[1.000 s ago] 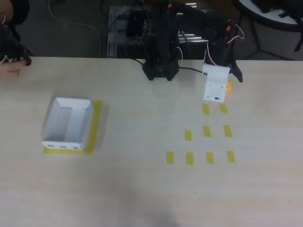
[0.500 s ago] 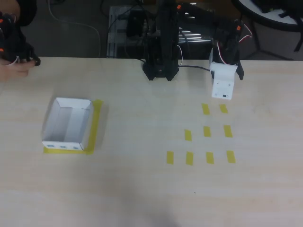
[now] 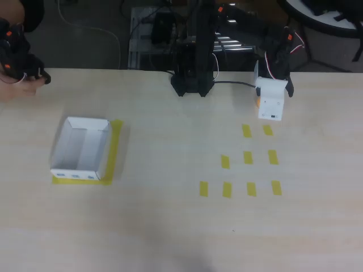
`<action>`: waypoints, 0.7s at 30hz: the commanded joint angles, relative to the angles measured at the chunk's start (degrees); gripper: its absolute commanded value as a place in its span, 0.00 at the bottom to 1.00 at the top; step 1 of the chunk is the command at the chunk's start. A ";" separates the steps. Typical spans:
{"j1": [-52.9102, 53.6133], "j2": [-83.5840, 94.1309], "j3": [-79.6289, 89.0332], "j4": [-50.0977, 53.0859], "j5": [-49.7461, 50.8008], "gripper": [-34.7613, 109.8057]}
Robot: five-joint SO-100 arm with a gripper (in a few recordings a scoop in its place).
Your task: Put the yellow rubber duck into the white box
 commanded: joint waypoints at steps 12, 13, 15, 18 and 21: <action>0.79 1.93 4.22 -1.93 -1.23 0.57; 0.88 1.85 4.83 -2.37 -1.23 0.57; 1.05 1.93 5.98 -2.99 -1.23 0.57; 1.67 2.64 7.12 -3.34 -1.49 0.57; 2.20 2.81 7.56 -3.43 -1.76 0.57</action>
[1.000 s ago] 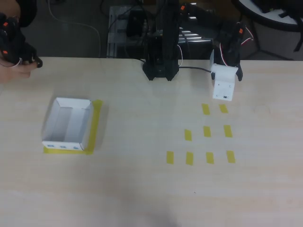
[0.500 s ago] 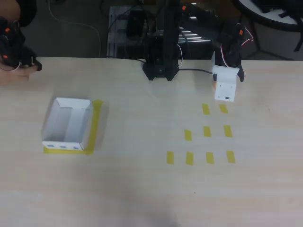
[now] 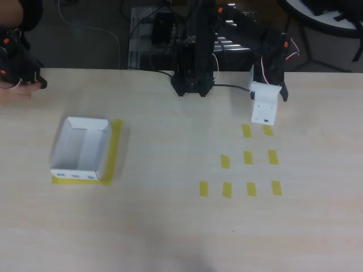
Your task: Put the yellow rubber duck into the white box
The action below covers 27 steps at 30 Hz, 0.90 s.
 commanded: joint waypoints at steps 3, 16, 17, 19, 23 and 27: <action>0.44 2.72 1.23 -0.79 -1.23 0.56; -0.70 0.70 2.11 -3.25 -0.70 0.54; -0.79 0.53 2.11 -3.43 -0.62 0.54; -0.88 0.00 2.11 -3.60 -0.62 0.54; -0.44 -1.05 2.11 -4.22 -0.62 0.54; -0.44 -1.32 2.46 -4.92 -0.44 0.52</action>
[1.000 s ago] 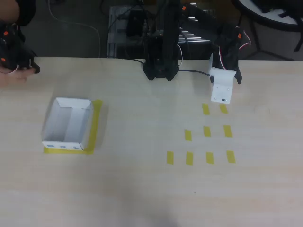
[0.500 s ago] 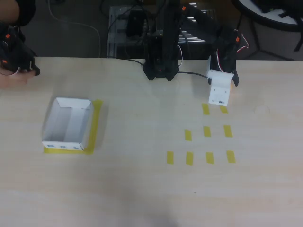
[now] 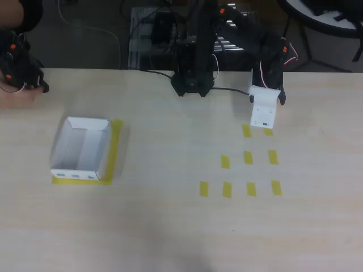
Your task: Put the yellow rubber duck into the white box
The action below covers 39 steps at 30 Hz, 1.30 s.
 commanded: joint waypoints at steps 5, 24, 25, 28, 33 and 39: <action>-0.70 -0.09 -0.26 -0.70 0.79 0.36; -2.02 -0.35 -12.57 3.78 5.45 0.24; -1.93 0.44 -14.41 5.10 5.98 0.24; -1.23 2.55 -20.92 9.14 7.73 0.24; 2.64 5.89 -33.22 15.64 8.70 0.24; 10.20 11.51 -43.59 20.04 9.49 0.24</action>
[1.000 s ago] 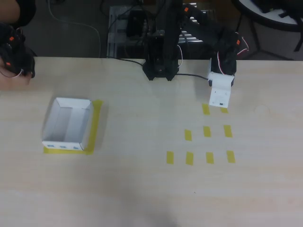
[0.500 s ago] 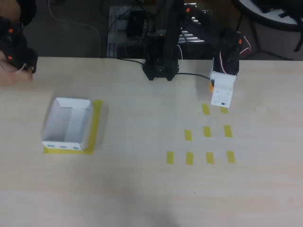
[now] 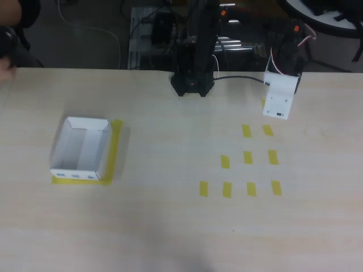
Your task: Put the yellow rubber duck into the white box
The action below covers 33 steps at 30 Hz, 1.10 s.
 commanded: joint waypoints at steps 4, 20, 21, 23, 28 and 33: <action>12.30 14.59 -16.52 5.01 0.62 0.24; 53.61 22.24 -26.89 7.03 -6.86 0.24; 56.43 22.24 -27.77 6.68 -7.03 0.24; 61.44 21.71 -29.79 6.15 -7.03 0.24; 72.77 18.90 -33.31 3.60 -6.06 0.24; 83.58 16.17 -33.13 0.44 -4.13 0.24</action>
